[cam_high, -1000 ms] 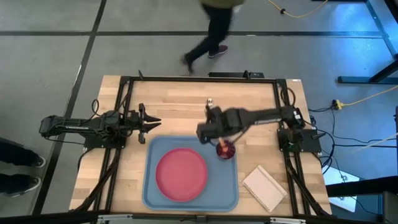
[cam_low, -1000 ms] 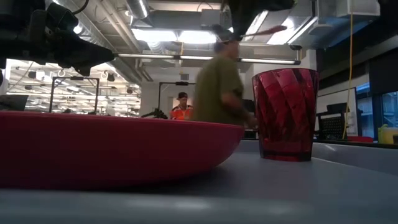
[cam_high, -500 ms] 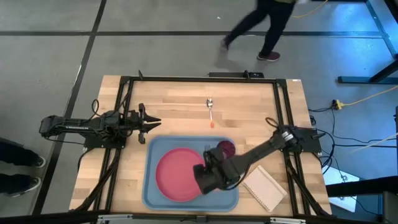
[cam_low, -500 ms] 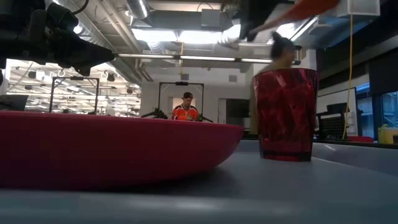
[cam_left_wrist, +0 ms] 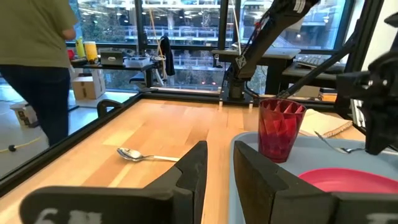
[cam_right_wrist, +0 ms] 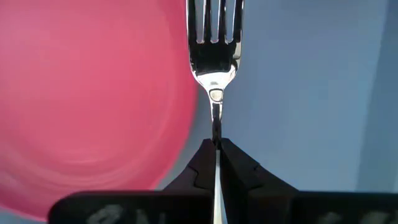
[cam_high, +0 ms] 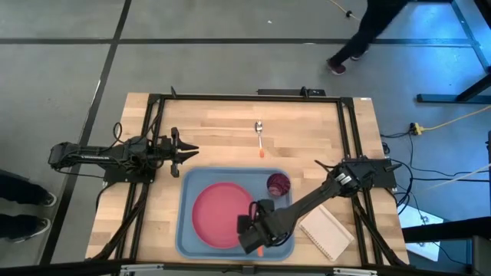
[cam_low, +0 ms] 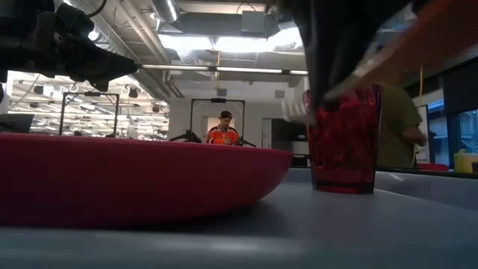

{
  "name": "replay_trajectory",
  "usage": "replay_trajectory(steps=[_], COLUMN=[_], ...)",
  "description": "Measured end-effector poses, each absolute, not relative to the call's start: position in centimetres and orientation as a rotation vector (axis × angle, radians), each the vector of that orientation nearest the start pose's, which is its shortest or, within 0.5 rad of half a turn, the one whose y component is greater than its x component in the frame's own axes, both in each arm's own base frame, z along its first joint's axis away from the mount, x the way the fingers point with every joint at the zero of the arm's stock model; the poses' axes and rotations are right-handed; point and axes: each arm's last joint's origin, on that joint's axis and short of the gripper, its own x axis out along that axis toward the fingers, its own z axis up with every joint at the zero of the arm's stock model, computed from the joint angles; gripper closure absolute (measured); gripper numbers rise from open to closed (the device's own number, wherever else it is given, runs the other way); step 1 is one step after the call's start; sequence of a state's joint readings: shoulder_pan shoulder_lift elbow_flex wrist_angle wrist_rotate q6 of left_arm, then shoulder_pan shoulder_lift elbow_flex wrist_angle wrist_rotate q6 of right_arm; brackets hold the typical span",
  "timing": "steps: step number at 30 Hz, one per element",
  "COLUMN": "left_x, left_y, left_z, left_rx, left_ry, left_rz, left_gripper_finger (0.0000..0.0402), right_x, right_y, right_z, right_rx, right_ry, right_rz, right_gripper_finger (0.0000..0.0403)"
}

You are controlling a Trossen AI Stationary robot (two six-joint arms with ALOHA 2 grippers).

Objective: Pick and place plate/cup/fork/spoon on tray
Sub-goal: Put the white orange fork on the right side of the pink plate

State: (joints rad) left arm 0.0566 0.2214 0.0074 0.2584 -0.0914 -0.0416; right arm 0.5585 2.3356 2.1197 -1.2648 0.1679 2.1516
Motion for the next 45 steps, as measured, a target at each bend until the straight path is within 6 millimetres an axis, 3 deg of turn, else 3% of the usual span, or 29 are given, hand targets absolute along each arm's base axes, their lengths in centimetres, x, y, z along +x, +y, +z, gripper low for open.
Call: replay_trajectory(steps=[10,45], left_x=[11.1,11.1], left_y=[0.9,0.9], left_z=[17.2,17.2], left_rx=[-0.042,-0.042], left_ry=[-0.047,-0.047], left_rz=[0.147,0.147], left_gripper_finger=[0.0331,0.0331], right_x=[40.0,39.2], right_y=[24.7,23.3], right_z=[17.8,17.8], right_rx=[1.261,1.224], right_ry=[1.053,1.057], right_rz=[-1.210,-1.421], right_gripper_finger=[0.0395,0.0367])
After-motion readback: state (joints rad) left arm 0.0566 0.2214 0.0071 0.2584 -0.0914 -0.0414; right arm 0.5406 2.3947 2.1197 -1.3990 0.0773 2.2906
